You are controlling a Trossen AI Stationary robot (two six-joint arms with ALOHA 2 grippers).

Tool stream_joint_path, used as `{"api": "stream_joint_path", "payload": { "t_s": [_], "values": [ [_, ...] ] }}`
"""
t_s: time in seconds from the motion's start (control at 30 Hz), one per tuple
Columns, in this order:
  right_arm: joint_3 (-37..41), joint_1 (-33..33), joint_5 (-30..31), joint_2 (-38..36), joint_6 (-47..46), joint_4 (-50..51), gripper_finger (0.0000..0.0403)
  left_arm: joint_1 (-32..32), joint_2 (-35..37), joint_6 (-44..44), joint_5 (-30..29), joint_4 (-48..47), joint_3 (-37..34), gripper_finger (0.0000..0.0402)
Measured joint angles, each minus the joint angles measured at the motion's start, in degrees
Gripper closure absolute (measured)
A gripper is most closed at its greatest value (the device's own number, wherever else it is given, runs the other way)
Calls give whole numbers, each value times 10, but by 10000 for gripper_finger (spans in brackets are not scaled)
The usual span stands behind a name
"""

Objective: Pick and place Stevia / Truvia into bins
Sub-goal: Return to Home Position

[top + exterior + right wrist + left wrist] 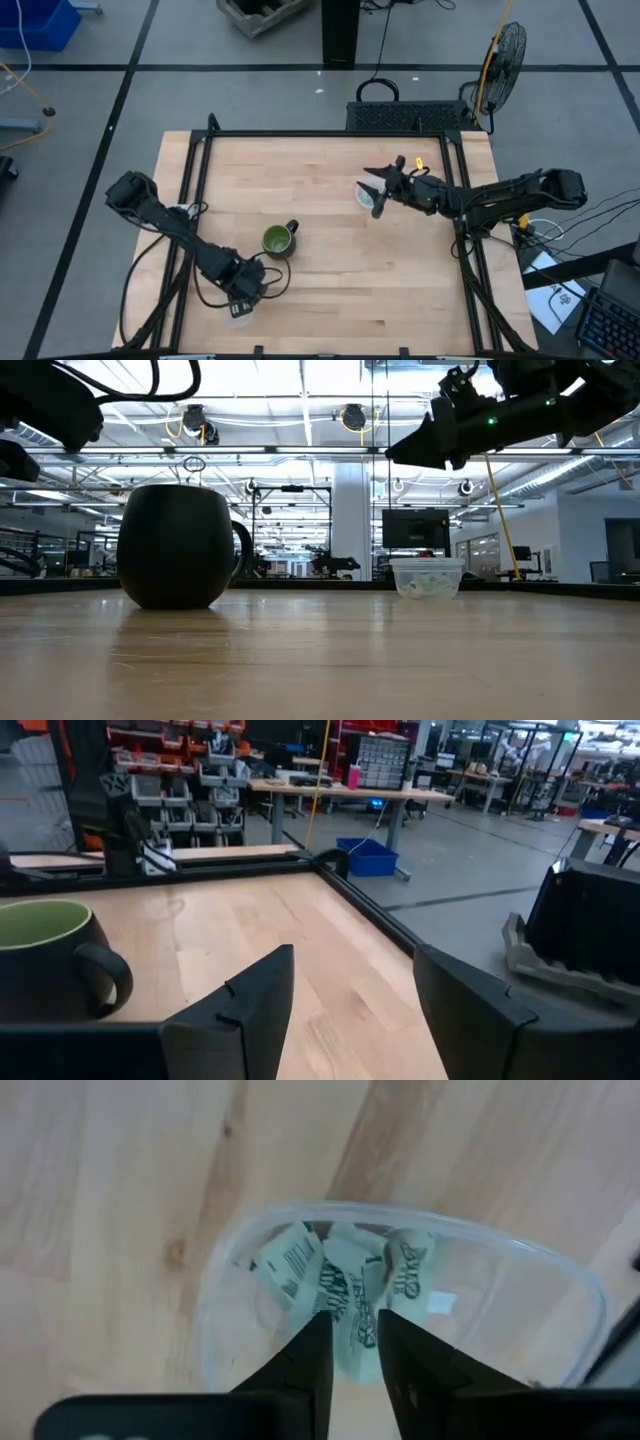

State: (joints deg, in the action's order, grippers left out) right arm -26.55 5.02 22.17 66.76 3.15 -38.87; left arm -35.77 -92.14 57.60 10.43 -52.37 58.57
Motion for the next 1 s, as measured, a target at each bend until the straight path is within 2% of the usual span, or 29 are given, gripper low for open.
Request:
{"api": "stream_joint_path", "payload": {
  "t_s": [0.13,0.23,0.33,0.47,0.57,0.67,0.77,0.9,1.0],
  "values": [
    [0,0,0,0,26,-14,204,10,6,-31,-18,-8,0,301],
    [0,-5,0,-1,51,-30,204,24,32,-35,-55,-12,0,296],
    [0,-16,0,-17,51,-18,204,34,85,-76,-123,-12,0,294],
    [0,-41,-4,-72,17,54,204,47,174,-148,-246,-14,0,293],
    [0,-62,-43,-133,3,116,204,53,251,-194,-327,-14,0,293],
    [0,-79,-76,-197,-14,167,204,56,321,-221,-383,-14,0,293],
    [0,-92,-75,-253,-29,213,204,61,381,-248,-406,-14,0,293],
    [0,-101,-75,-311,-29,298,204,65,433,-288,-404,-14,0,293],
    [0,-107,-75,-343,-32,364,204,65,455,-314,-380,-18,0,293]
  ]
}}
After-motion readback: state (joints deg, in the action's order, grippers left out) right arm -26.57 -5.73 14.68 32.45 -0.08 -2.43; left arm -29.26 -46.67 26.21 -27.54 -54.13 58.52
